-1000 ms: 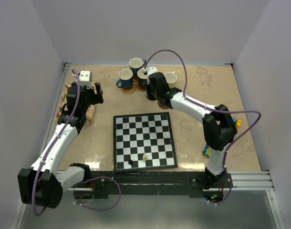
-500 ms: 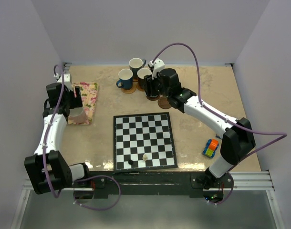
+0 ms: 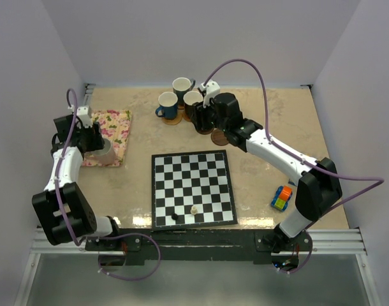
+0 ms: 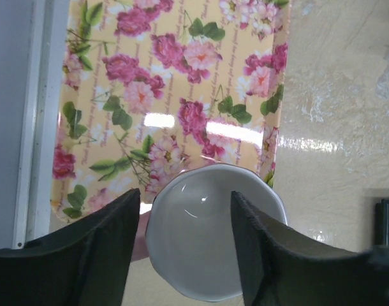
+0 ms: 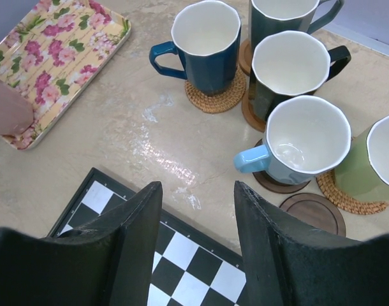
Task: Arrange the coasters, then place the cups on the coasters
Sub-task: Pick up the cup from the tray, then place the cup on the coaster.
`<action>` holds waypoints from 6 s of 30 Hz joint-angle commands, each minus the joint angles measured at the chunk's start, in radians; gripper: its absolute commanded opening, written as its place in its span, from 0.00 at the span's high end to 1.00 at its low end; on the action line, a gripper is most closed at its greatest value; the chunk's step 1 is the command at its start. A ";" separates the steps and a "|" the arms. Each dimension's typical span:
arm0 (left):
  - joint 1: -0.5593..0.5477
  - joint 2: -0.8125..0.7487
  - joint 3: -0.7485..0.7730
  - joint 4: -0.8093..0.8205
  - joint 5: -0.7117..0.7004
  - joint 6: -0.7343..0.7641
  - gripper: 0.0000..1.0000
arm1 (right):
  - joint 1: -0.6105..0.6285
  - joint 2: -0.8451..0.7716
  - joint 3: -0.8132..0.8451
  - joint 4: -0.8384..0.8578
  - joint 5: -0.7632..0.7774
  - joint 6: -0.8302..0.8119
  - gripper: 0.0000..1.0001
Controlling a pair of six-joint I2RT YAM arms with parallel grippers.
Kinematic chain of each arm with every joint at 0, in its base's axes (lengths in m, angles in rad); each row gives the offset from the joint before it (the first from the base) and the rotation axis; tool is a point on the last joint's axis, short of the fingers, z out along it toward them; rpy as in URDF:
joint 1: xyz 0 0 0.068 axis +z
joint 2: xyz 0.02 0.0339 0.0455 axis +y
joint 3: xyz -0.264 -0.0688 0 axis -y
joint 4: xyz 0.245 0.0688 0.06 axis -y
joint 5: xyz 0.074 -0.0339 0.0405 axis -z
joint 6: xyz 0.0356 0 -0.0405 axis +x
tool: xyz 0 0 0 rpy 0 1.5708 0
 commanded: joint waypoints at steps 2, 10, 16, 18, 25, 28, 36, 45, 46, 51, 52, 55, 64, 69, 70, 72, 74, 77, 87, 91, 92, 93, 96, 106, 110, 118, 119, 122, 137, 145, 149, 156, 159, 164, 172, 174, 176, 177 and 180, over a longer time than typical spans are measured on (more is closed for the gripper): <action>0.014 0.054 0.037 -0.006 0.051 0.013 0.48 | 0.001 -0.045 0.002 0.038 -0.008 0.011 0.47; 0.013 0.068 0.030 0.008 0.058 -0.007 0.90 | 0.001 -0.049 0.019 0.015 -0.007 0.008 0.47; 0.013 0.022 0.033 0.028 0.066 -0.055 1.00 | 0.001 -0.051 0.045 -0.012 0.013 0.010 0.46; 0.011 -0.009 0.045 0.025 0.086 -0.117 1.00 | 0.002 -0.052 0.060 -0.028 0.015 0.014 0.46; -0.126 -0.226 0.014 0.042 -0.130 -0.436 1.00 | 0.017 -0.023 0.102 -0.084 -0.008 0.131 0.48; -0.261 -0.314 -0.051 0.079 -0.215 -0.571 1.00 | 0.057 0.001 0.123 -0.106 -0.008 0.178 0.48; -0.574 -0.426 -0.157 0.115 -0.513 -0.828 1.00 | 0.218 0.057 0.206 -0.189 0.145 0.304 0.51; -0.814 -0.423 -0.182 0.109 -0.731 -0.978 1.00 | 0.364 0.133 0.280 -0.278 0.314 0.385 0.48; -0.828 -0.425 -0.187 0.120 -0.745 -0.981 1.00 | 0.373 0.143 0.289 -0.288 0.332 0.390 0.48; -0.878 -0.395 -0.184 0.140 -0.759 -0.995 1.00 | 0.419 0.169 0.320 -0.315 0.416 0.436 0.48; -0.887 -0.394 -0.184 0.142 -0.764 -1.000 1.00 | 0.424 0.176 0.330 -0.319 0.441 0.442 0.48; -0.910 -0.403 -0.190 0.155 -0.782 -1.006 1.00 | 0.430 0.216 0.369 -0.391 0.513 0.468 0.50; -0.927 -0.426 -0.211 0.184 -0.765 -0.998 1.00 | 0.439 0.297 0.422 -0.443 0.631 0.493 0.76; -0.927 -0.481 -0.262 0.269 -0.683 -0.945 0.99 | 0.439 0.316 0.458 -0.485 0.688 0.488 1.00; -0.927 -0.487 -0.274 0.286 -0.660 -0.937 0.91 | 0.438 0.313 0.459 -0.488 0.702 0.485 1.00; -0.927 -0.510 -0.302 0.347 -0.612 -0.897 0.72 | 0.438 0.301 0.462 -0.479 0.713 0.465 1.00; -0.927 -0.539 -0.323 0.375 -0.583 -0.877 0.49 | 0.429 0.275 0.458 -0.450 0.696 0.418 1.00; -0.926 -0.581 -0.334 0.407 -0.554 -0.814 0.34 | 0.390 0.239 0.459 -0.422 0.659 0.375 1.00; -0.804 -0.572 -0.193 0.334 -0.350 -0.414 0.22 | 0.116 0.008 0.296 -0.333 0.305 0.188 1.00; -0.621 -0.434 -0.067 0.336 -0.063 -0.363 0.22 | 0.007 -0.060 0.210 -0.351 0.158 0.117 1.00; -0.612 -0.414 -0.053 0.358 -0.055 -0.354 0.22 | -0.013 -0.074 0.191 -0.354 0.141 0.108 1.00; -0.605 -0.396 -0.033 0.378 -0.046 -0.348 0.22 | -0.036 -0.086 0.177 -0.361 0.124 0.099 1.00; -0.569 -0.290 0.074 0.354 0.002 -0.337 0.21 | -0.105 -0.112 0.133 -0.388 0.092 0.083 1.00; -0.478 -0.115 0.217 0.339 -0.144 -0.281 0.21 | -0.245 -0.095 0.045 -0.387 0.062 0.119 1.00; -0.458 -0.132 0.142 0.362 -0.191 -0.274 0.21 | -0.246 -0.042 0.061 -0.390 0.101 0.169 1.00; -0.456 -0.116 0.132 0.356 -0.193 -0.274 0.21 | -0.246 0.049 0.120 -0.390 0.171 0.232 1.00; -0.455 -0.116 0.131 0.353 -0.195 -0.273 0.21 | -0.246 0.058 0.123 -0.387 0.177 0.237 1.00; -0.455 -0.119 0.131 0.350 -0.199 -0.268 0.21 | -0.248 0.084 0.142 -0.390 0.197 0.249 1.00; -0.455 -0.119 0.132 0.341 -0.207 -0.259 0.21 | -0.246 0.166 0.206 -0.404 0.207 0.264 1.00; -0.455 -0.121 0.134 0.338 -0.208 -0.256 0.21 | -0.245 0.187 0.223 -0.410 0.199 0.258 1.00; -0.453 -0.119 0.135 0.338 -0.208 -0.254 0.21 | -0.246 0.199 0.234 -0.423 0.199 0.254 1.00; -0.453 -0.121 0.134 0.336 -0.210 -0.256 0.21 | -0.246 0.219 0.242 -0.448 0.174 0.240 1.00; -0.453 -0.119 0.132 0.336 -0.210 -0.256 0.21 | -0.245 0.225 0.251 -0.460 0.171 0.237 1.00; -0.453 -0.119 0.132 0.336 -0.211 -0.256 0.21 | -0.246 0.235 0.265 -0.480 0.167 0.232 1.00; -0.453 -0.119 0.132 0.336 -0.210 -0.257 0.21 | -0.246 0.241 0.268 -0.494 0.188 0.226 1.00; -0.453 -0.119 0.132 0.336 -0.210 -0.259 0.21 | -0.246 0.247 0.269 -0.496 0.190 0.228 1.00; -0.453 -0.119 0.132 0.336 -0.210 -0.257 0.21 | -0.246 0.253 0.271 -0.500 0.194 0.228 1.00; -0.453 -0.119 0.132 0.336 -0.210 -0.257 0.21 | -0.246 0.255 0.271 -0.502 0.194 0.226 1.00; -0.453 -0.118 0.132 0.336 -0.210 -0.257 0.20 | -0.246 0.253 0.274 -0.511 0.202 0.226 1.00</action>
